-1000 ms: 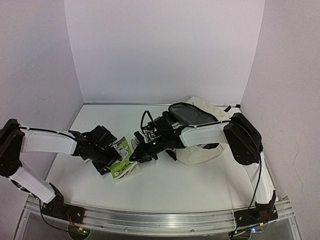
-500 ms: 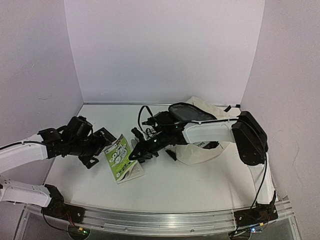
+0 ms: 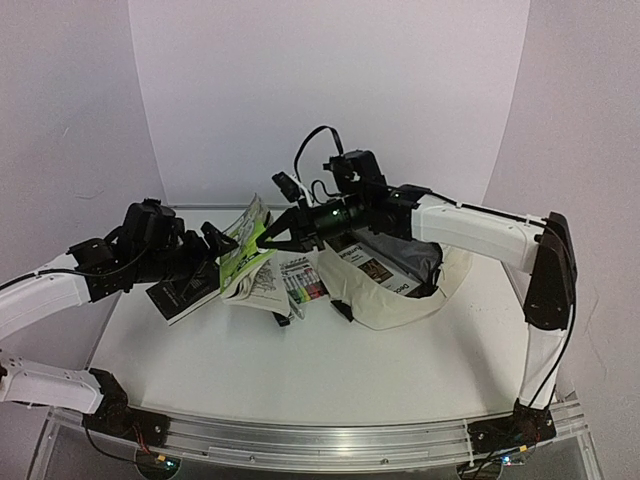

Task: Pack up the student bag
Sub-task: Pick up the book from the center of the board.

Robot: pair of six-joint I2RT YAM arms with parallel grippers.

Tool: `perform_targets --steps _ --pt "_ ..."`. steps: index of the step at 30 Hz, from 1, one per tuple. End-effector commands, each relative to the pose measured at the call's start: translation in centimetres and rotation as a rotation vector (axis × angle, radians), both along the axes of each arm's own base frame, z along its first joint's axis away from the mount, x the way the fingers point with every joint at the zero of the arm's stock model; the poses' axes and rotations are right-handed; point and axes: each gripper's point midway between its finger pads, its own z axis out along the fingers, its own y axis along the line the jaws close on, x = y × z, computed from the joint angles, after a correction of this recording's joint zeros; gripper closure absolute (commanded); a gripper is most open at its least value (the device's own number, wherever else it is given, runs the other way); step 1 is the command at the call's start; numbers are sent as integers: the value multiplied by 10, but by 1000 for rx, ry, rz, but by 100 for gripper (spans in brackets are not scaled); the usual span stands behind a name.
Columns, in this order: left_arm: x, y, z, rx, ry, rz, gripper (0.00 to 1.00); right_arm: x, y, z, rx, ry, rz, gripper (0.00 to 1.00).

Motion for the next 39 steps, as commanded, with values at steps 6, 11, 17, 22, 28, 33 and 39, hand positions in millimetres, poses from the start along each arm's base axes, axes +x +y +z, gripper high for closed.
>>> perform_targets --steps 6,11,17,22,28,33,39 --pt "16 -55 65 -212 -243 -205 5 -21 -25 112 239 -193 74 100" --pt "19 -56 70 -286 -259 -185 5 -24 -33 133 274 -230 75 100" --pt "17 -70 81 -386 -278 -237 14 -19 -39 121 260 -242 78 100" --pt "16 -85 87 -454 -280 -303 32 -19 -44 118 263 -271 91 100" --pt "20 -83 94 -471 -306 -287 58 -1 -62 103 235 -271 54 100" --pt "22 -83 94 -470 -304 -283 74 8 -76 84 198 -250 20 100" --pt "26 -93 88 -488 -282 -318 90 16 -81 84 190 -250 -13 100"
